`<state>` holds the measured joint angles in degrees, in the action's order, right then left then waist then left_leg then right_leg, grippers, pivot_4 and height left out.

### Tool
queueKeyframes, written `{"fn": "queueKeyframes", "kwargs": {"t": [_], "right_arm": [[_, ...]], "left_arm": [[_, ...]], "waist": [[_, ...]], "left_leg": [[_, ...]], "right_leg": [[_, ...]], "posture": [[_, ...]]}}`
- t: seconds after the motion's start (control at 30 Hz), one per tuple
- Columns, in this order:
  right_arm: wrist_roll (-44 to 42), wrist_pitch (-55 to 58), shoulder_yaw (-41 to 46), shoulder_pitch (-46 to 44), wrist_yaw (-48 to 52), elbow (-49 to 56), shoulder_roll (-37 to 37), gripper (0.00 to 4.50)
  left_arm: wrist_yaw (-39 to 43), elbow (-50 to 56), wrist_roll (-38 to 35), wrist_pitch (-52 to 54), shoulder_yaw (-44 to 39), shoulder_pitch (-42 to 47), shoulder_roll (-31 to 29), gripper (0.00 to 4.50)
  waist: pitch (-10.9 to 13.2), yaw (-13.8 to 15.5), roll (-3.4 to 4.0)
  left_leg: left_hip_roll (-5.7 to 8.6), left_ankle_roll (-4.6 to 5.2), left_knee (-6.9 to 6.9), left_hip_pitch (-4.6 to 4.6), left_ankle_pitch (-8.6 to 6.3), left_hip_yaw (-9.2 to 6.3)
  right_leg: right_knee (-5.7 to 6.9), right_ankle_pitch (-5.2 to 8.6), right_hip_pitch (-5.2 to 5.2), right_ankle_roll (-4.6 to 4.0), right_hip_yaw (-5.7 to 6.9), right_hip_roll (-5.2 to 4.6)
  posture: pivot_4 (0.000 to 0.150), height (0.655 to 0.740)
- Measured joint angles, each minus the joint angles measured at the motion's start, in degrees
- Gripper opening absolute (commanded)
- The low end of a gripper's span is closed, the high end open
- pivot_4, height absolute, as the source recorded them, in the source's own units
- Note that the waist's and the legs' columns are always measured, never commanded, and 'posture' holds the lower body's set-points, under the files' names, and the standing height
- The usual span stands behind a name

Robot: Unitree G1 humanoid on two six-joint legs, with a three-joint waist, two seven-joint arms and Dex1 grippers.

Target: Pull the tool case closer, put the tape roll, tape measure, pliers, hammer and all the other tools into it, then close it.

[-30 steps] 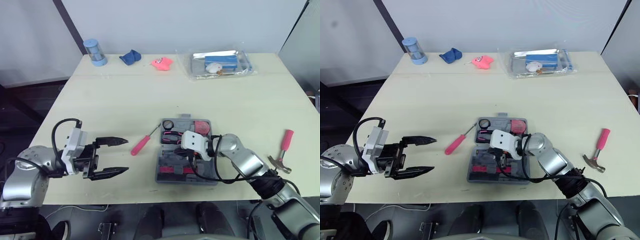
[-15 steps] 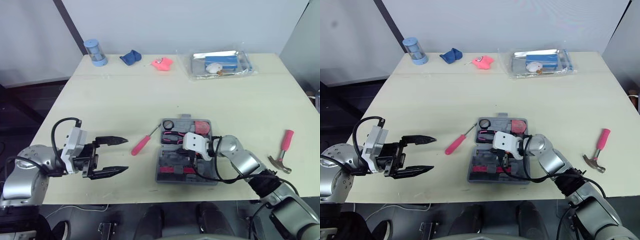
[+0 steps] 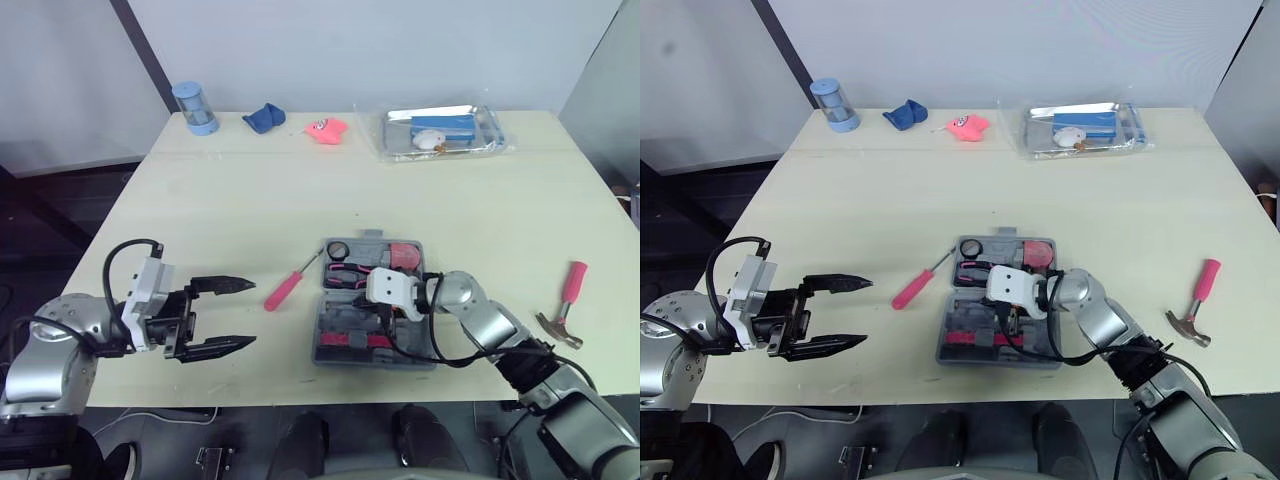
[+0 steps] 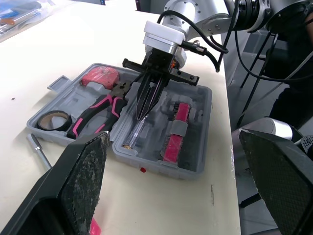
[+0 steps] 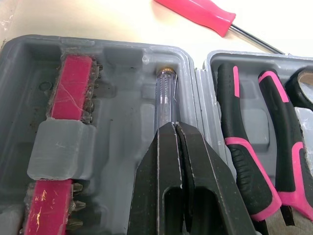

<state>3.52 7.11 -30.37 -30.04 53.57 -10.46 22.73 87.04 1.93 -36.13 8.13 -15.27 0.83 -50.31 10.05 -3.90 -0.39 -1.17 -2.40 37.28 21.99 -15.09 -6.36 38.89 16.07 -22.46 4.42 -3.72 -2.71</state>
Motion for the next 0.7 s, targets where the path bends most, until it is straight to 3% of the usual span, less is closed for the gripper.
{"fn": "queueKeyframes", "kwargs": {"t": [0.7], "right_arm": [[2.2,-10.0,0.3,0.0,-0.5,-6.0,-0.1,0.03]], "left_arm": [[0.1,-0.2,0.0,0.0,0.0,0.6,0.1,4.5]], "waist": [[0.0,0.1,-0.04]], "left_leg": [[0.0,0.0,-0.01,-0.05,0.0,0.04]], "right_leg": [[0.0,0.0,0.04,0.0,-0.05,0.0]], "posture": [[0.15,0.74]]}}
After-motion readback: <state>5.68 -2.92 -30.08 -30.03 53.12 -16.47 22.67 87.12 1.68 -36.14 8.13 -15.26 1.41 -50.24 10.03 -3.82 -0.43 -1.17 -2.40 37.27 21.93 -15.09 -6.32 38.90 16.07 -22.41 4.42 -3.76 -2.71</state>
